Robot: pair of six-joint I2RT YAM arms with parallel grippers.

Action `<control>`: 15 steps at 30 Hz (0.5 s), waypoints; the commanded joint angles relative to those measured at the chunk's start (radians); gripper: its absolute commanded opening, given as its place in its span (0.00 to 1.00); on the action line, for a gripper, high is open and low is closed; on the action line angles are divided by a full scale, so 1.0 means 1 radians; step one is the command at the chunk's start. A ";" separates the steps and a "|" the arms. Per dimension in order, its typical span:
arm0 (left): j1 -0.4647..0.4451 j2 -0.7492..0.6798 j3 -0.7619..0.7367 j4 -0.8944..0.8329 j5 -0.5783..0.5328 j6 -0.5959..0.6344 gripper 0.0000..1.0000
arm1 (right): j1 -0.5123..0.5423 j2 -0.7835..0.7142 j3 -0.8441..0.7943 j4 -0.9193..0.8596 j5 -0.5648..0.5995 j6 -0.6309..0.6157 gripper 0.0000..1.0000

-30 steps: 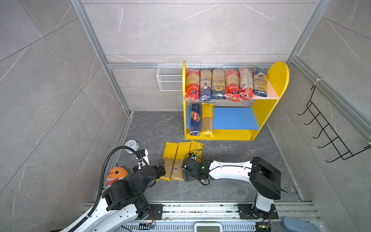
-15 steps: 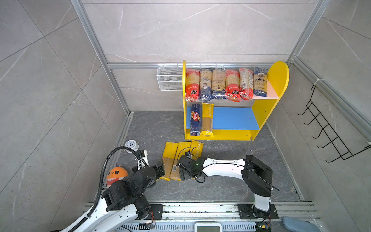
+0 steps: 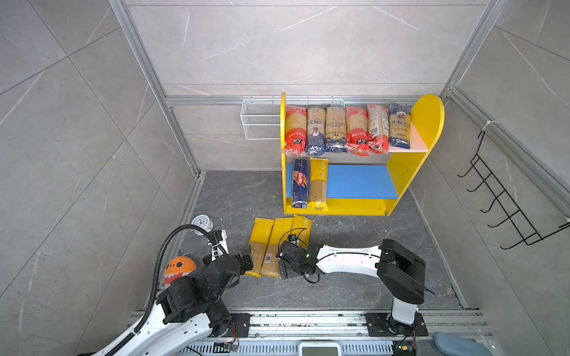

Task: Place and organize the pasta boxes and bags onto the shelf
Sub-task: 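Lower the right gripper over the end of the next Pastatime packet, then grasp the Pastatime packet with the right gripper and start lifting it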

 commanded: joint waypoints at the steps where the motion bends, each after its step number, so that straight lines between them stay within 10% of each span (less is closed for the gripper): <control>1: 0.004 0.007 0.014 0.015 -0.006 -0.009 1.00 | -0.005 -0.064 -0.075 -0.048 0.025 0.014 0.96; 15: 0.004 0.003 0.008 0.017 -0.004 -0.010 1.00 | -0.005 -0.113 -0.041 -0.037 0.075 -0.017 0.97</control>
